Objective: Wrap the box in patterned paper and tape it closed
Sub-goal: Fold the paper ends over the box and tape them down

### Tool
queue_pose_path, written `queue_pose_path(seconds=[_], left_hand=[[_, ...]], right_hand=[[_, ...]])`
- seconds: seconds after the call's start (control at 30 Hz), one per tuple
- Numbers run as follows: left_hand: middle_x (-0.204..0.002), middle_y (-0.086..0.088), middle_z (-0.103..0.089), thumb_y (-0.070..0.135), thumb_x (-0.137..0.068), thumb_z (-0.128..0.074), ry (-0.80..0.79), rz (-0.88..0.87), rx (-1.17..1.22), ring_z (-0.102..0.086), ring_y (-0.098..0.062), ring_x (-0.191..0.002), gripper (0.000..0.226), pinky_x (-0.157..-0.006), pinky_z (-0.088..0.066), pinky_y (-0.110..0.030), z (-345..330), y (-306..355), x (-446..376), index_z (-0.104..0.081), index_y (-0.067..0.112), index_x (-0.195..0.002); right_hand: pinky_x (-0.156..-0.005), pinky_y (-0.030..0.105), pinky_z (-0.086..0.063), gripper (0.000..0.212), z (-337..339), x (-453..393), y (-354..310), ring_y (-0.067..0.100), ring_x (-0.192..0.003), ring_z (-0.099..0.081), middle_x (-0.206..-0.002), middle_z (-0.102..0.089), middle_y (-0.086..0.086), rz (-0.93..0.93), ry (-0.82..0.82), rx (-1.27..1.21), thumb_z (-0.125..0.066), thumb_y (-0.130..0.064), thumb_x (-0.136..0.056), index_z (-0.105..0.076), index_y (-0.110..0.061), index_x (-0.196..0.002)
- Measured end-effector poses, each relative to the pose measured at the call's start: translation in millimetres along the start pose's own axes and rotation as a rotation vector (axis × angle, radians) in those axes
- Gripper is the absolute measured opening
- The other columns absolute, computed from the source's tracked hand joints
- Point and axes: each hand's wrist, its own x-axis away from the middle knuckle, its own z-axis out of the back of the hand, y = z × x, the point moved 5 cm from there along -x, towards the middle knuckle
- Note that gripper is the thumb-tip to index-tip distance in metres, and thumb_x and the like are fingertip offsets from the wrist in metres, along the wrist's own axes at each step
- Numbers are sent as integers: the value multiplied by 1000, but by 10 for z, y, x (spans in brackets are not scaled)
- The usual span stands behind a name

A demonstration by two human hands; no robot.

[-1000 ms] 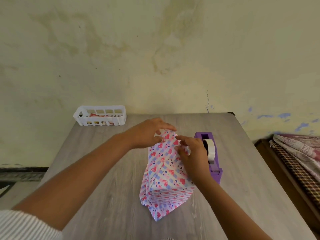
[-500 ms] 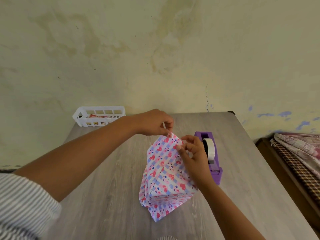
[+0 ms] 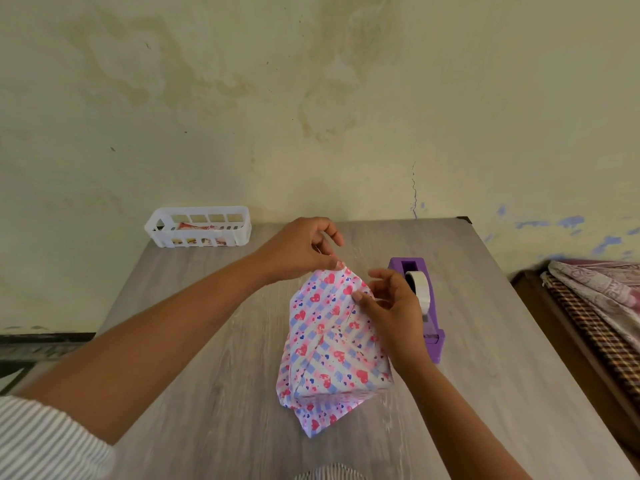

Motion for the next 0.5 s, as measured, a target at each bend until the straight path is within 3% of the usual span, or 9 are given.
queue_pose_path(seconds=[0.07,0.17,0.3,0.4,0.5], left_hand=[[-76,-1,-72,12,-76,-77,46,-10,18,-69,-10,-73,25,-78,-56,-34,7,7,44,-62,13,-96],[-82,2,-71,11,-76,-77,63,-35,115,-68,-6,-76,28,-74,-55,-24,-35,-5,123,-62,17,-99],[-116,4,-64,15,-73,-78,-75,106,320,-62,-9,-105,55,-85,-53,-23,-196,-249,260,-53,25,-120],[-105,6,-68,20,-79,-73,-189,238,327,-68,-8,-91,34,-74,-55,-21,-372,-445,356,-58,25,-109],[-93,9,-69,25,-83,-69,-156,258,296,-69,-5,-79,13,-67,-54,-18,-477,-482,372,-61,26,-93]], right_hand=[[-74,21,-55,22,-15,-26,-14,7,-88,-65,-96,-66,-11,23,-79,8,-70,-26,-83,-61,-29,-102],[-74,23,-56,12,0,-50,-47,9,-86,-66,-94,-67,-9,57,-107,38,-69,-24,-83,-62,-32,-88],[-76,33,-58,9,16,-72,-39,15,-84,-67,-91,-68,-3,65,-118,15,-70,-21,-83,-63,-27,-80],[-77,35,-58,10,2,-60,-37,17,-84,-68,-89,-69,0,46,-139,-23,-70,-19,-83,-64,-24,-77],[-78,35,-59,10,-5,-49,-64,18,-83,-69,-88,-69,1,27,-143,-69,-69,-16,-83,-64,-21,-77]])
